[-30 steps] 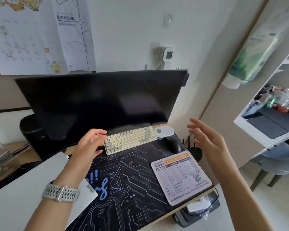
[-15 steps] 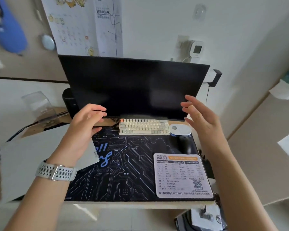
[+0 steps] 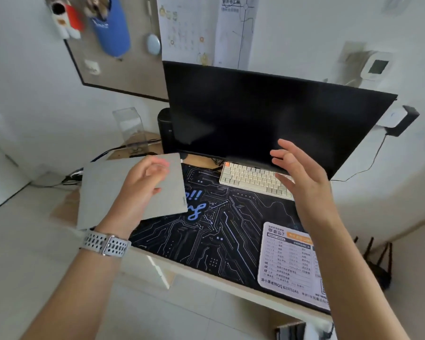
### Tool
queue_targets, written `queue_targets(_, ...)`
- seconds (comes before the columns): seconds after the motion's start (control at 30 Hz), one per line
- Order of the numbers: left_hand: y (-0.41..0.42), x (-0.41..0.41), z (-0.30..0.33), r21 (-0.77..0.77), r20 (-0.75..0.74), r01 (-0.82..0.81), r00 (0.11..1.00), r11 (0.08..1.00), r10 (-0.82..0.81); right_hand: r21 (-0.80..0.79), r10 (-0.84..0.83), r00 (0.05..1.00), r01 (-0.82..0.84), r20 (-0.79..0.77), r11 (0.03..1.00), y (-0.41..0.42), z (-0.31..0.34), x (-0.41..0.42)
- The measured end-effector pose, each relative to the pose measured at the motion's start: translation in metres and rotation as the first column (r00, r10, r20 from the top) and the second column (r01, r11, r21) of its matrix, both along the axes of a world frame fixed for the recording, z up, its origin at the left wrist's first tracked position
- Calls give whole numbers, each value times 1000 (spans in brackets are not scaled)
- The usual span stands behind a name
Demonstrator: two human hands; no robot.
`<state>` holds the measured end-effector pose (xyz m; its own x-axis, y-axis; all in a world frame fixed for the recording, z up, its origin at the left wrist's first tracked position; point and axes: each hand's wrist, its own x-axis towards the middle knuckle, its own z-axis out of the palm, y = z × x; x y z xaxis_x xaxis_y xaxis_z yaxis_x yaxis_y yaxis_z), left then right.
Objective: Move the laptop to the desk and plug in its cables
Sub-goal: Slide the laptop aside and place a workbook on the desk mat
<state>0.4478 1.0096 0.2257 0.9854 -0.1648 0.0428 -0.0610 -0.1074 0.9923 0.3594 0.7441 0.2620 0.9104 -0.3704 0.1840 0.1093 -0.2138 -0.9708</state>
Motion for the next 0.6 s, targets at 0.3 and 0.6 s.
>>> queue_targets(0.3, 77, -16, -46, 86, -108, -247, 961, 965, 256, 10, 243, 964, -243, -105, 970, 73, -29, 37)
queue_targets(0.6, 163, -7, -109, 173, -271, -335, 888, 926, 372, 25, 359, 910, -362, -206, 932, 171, -68, 79)
